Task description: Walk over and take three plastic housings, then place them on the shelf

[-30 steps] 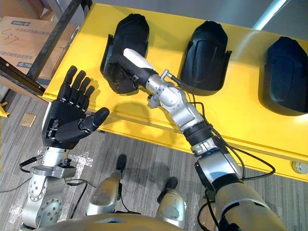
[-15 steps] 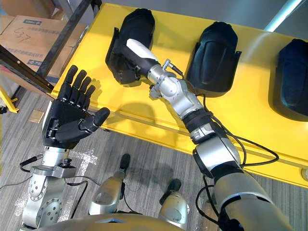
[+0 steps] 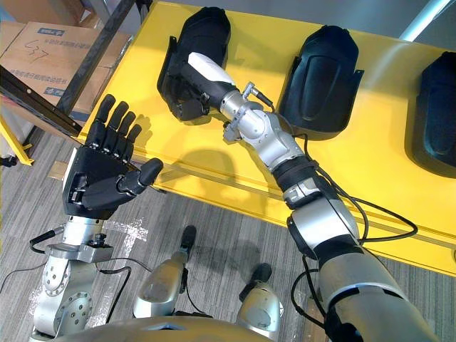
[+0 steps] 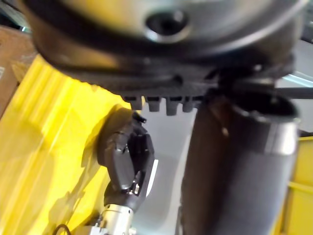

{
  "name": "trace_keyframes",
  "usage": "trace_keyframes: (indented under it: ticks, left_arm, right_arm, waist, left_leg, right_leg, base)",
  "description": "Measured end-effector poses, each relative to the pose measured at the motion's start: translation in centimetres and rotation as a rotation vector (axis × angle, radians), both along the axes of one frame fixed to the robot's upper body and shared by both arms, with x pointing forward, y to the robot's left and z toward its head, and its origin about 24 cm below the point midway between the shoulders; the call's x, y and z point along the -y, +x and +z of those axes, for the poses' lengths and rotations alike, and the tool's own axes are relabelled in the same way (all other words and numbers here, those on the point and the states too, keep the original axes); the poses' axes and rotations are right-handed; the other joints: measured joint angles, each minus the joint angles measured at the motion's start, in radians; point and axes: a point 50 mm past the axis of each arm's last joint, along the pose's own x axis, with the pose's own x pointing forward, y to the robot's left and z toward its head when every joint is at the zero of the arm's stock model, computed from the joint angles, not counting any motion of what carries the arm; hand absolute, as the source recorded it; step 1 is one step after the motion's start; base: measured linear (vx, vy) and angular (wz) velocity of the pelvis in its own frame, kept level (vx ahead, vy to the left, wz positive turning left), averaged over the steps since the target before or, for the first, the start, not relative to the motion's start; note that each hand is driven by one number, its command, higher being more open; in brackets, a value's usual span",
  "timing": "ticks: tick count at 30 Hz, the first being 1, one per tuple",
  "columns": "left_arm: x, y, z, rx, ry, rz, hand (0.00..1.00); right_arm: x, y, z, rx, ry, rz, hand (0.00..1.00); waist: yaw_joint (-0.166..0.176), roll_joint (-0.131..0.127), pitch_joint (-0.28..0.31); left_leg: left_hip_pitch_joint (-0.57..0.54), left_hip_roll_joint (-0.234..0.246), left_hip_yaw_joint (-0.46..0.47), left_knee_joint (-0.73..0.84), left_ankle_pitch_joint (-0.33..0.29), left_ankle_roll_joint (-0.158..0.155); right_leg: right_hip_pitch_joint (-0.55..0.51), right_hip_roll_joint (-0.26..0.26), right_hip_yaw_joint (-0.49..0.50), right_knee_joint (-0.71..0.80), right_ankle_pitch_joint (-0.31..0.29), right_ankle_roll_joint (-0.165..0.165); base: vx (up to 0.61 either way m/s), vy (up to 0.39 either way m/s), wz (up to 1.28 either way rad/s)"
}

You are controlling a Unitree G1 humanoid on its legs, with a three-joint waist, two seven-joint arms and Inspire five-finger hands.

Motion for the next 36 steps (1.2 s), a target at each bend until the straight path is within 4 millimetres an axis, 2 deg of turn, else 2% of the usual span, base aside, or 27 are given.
trace_keyframes:
  ticks: [16, 17, 36]
  left_arm:
    - [0.1, 0.2, 0.2, 0.007, 0.001, -0.008, 1.0]
    - [0.2, 0.2, 0.3, 0.013, 0.001, -0.01, 1.0]
    - [0.5, 0.3, 0.2, 0.006, -0.002, -0.029, 1.0]
  right_arm:
    - [-0.1, -0.3, 0.1, -0.01, -0.016, 0.007, 0.0]
    - [-0.1, -0.3, 0.1, -0.01, -0.016, 0.007, 1.0]
    - [-0.2, -1.2, -1.4, 0.004, 0.029, 0.048, 1.0]
  waist:
    - [-0.006, -0.012, 0.008]
    - [-0.006, -0.014, 0.009]
    - [-0.021, -0.019, 0.0]
  left_leg:
    - [0.01, 0.001, 0.026, -0.003, -0.001, 0.0]
    - [0.012, 0.001, 0.028, -0.003, -0.001, 0.0]
    - [0.029, 0.002, 0.035, -0.003, -0.006, 0.0]
  right_leg:
    - [-0.008, -0.001, 0.026, 0.0, 0.012, 0.008]
    - [-0.007, -0.001, 0.028, 0.0, 0.012, 0.009]
    - [0.023, 0.009, 0.028, -0.037, 0.033, 0.011]
  base:
    - [-0.01, -0.015, -0.04]
    - [-0.03, -0.036, -0.04]
    - [-0.01, -0.032, -0.01]
